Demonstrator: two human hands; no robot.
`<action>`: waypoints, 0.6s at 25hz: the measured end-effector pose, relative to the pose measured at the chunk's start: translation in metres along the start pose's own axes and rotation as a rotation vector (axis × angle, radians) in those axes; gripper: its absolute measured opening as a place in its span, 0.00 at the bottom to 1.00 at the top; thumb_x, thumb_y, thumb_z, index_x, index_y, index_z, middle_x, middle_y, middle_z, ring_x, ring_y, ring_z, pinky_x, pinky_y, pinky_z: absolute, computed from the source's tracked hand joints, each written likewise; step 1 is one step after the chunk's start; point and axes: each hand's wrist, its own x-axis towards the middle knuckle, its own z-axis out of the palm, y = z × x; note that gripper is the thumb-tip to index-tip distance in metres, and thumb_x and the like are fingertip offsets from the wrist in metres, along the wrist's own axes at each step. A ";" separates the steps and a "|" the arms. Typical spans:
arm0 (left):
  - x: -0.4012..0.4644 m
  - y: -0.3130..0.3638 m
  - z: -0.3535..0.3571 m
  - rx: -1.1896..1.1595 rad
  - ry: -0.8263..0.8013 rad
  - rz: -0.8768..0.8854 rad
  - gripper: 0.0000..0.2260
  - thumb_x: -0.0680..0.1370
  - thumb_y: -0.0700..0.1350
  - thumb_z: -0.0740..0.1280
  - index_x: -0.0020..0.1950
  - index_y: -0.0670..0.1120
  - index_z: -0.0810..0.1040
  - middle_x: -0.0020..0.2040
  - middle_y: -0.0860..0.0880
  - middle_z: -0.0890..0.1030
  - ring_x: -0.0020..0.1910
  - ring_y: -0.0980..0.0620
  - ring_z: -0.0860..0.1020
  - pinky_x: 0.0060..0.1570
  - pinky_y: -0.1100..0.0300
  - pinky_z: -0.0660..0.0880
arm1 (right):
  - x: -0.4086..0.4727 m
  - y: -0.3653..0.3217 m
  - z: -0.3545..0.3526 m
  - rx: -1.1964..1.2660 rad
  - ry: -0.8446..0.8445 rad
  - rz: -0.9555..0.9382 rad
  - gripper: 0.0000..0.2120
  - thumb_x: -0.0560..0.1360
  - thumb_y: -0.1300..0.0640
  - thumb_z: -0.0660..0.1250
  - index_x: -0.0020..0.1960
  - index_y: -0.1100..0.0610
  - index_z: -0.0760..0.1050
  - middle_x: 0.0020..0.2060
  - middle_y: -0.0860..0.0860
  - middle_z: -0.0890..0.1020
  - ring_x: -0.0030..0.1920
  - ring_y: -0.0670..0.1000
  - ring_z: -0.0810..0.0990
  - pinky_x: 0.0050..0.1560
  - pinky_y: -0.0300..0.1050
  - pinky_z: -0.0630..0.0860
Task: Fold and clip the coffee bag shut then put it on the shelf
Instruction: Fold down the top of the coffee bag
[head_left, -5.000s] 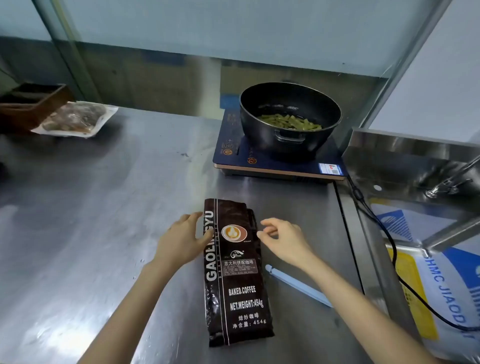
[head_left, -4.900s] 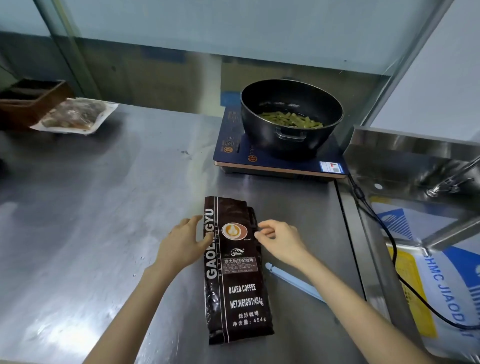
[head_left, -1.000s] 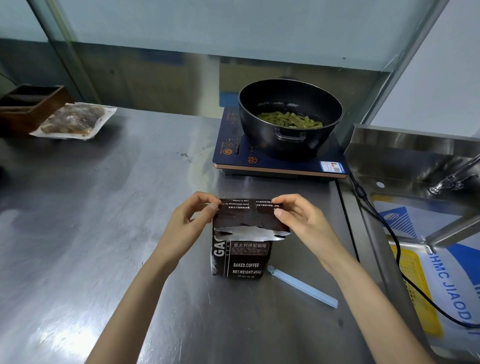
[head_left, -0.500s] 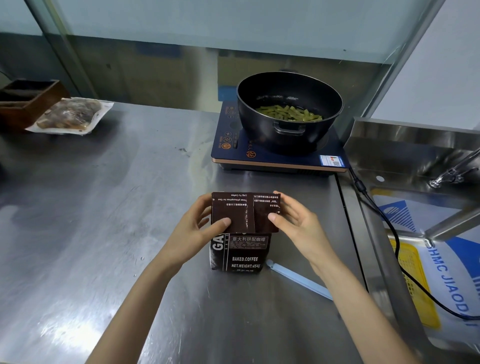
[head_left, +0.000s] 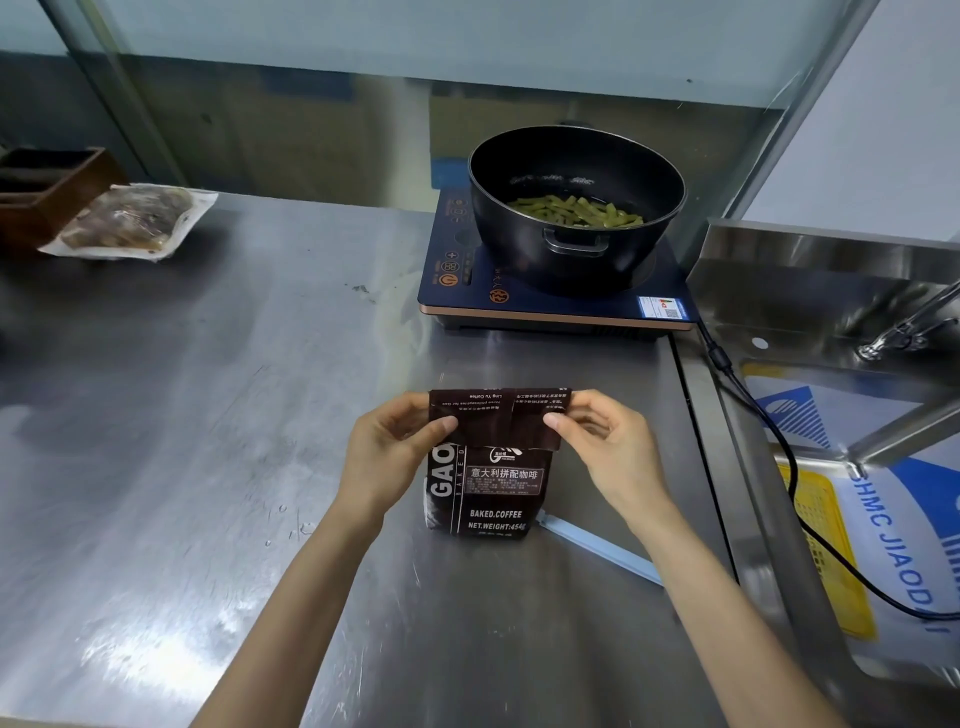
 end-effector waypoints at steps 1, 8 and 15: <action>0.000 0.000 0.001 -0.020 0.004 -0.003 0.10 0.70 0.32 0.67 0.39 0.47 0.79 0.30 0.62 0.83 0.34 0.65 0.80 0.36 0.75 0.74 | 0.000 0.001 0.001 -0.005 0.009 -0.001 0.06 0.69 0.63 0.69 0.39 0.53 0.77 0.34 0.45 0.80 0.32 0.35 0.76 0.39 0.23 0.72; 0.001 0.001 -0.001 -0.028 -0.043 -0.032 0.11 0.72 0.34 0.66 0.43 0.51 0.78 0.35 0.61 0.84 0.38 0.65 0.80 0.40 0.75 0.73 | -0.001 -0.001 -0.008 0.016 -0.132 -0.007 0.13 0.71 0.60 0.67 0.52 0.47 0.72 0.40 0.45 0.80 0.39 0.34 0.78 0.44 0.23 0.72; 0.001 -0.002 0.001 -0.010 -0.055 -0.010 0.11 0.73 0.36 0.64 0.47 0.53 0.76 0.47 0.53 0.81 0.46 0.59 0.79 0.45 0.74 0.74 | -0.018 0.049 -0.032 -0.121 -0.154 0.185 0.14 0.72 0.61 0.66 0.57 0.56 0.72 0.44 0.49 0.78 0.46 0.48 0.76 0.46 0.26 0.71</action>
